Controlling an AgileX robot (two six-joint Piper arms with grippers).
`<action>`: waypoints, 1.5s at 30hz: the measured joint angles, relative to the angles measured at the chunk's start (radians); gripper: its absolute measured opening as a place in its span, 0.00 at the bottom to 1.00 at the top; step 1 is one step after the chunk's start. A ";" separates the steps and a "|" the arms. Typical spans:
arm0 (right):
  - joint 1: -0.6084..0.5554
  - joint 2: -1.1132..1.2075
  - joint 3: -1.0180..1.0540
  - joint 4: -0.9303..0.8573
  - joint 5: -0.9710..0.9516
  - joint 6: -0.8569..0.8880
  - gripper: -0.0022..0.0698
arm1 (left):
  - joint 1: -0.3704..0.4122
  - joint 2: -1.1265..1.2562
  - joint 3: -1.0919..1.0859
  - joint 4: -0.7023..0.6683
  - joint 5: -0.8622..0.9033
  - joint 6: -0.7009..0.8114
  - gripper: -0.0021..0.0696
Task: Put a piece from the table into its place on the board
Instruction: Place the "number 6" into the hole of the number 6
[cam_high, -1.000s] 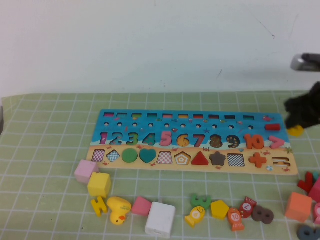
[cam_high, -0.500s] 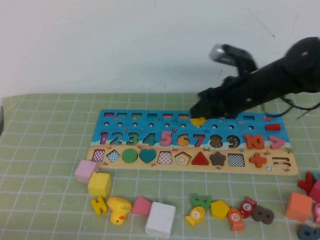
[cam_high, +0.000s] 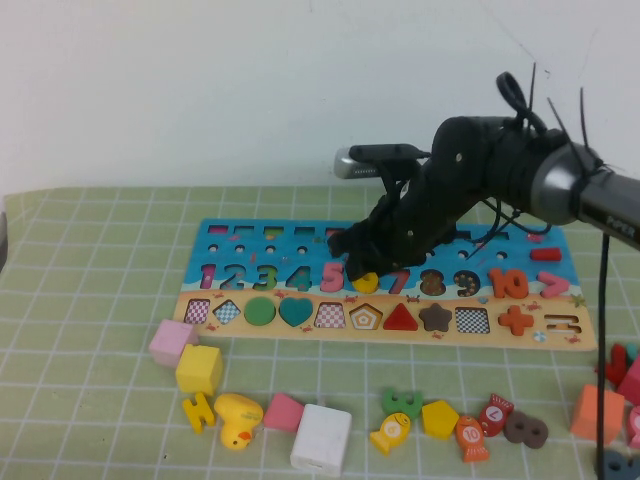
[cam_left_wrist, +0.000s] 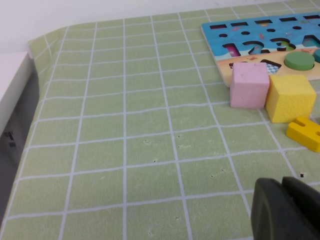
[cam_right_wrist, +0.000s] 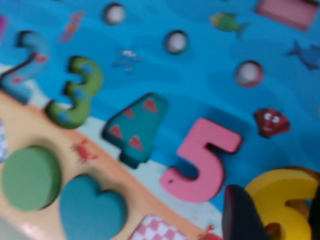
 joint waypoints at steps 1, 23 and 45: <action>0.004 0.006 -0.005 -0.018 0.008 0.030 0.41 | 0.000 0.000 0.000 0.000 0.000 0.000 0.03; 0.012 0.015 -0.015 -0.088 0.029 0.155 0.42 | 0.000 0.000 0.000 0.000 0.000 0.000 0.03; 0.012 0.021 -0.150 -0.115 0.156 0.244 0.59 | 0.000 0.000 0.000 0.000 0.000 0.005 0.03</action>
